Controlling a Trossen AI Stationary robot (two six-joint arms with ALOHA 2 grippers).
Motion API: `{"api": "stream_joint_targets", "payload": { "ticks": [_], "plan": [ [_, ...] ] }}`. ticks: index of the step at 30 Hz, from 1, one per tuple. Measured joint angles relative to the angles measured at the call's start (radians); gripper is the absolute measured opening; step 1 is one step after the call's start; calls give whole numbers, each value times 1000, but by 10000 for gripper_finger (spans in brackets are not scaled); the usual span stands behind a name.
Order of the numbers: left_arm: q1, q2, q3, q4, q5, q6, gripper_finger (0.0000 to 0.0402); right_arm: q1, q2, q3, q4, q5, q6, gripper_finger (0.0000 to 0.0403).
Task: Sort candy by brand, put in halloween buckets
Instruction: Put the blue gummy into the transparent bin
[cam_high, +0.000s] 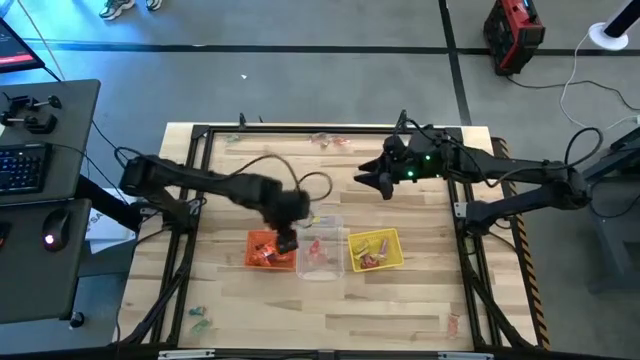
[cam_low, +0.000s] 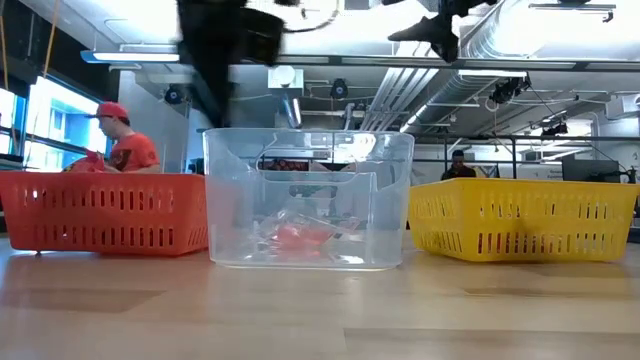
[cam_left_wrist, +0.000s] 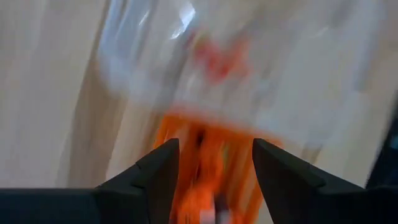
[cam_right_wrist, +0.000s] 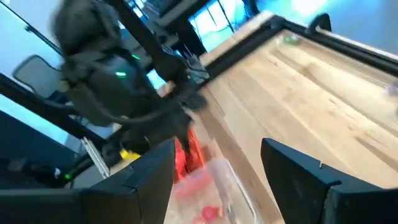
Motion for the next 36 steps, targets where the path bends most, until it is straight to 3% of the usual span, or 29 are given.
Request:
{"api": "stream_joint_targets", "payload": {
  "ticks": [5, 11, 17, 25, 36],
  "plan": [
    [-210, -48, -58, -156, -74, -287, 193, 33, -3, 0, -88, 6, -7, 231],
    [-540, -57, -139, -153, 129, -447, 193, 88, -3, 0, -137, 4, -57, 231],
    [-785, -57, -141, -147, 139, -505, 192, 126, -2, 0, -134, 2, -86, 231],
    [-900, -57, -304, 130, 138, -536, 192, 147, -2, 0, -134, 4, -86, 231],
    [-961, -56, -422, 175, 134, -551, 192, 189, -1, 0, -134, 77, -57, 231]
  ]
}}
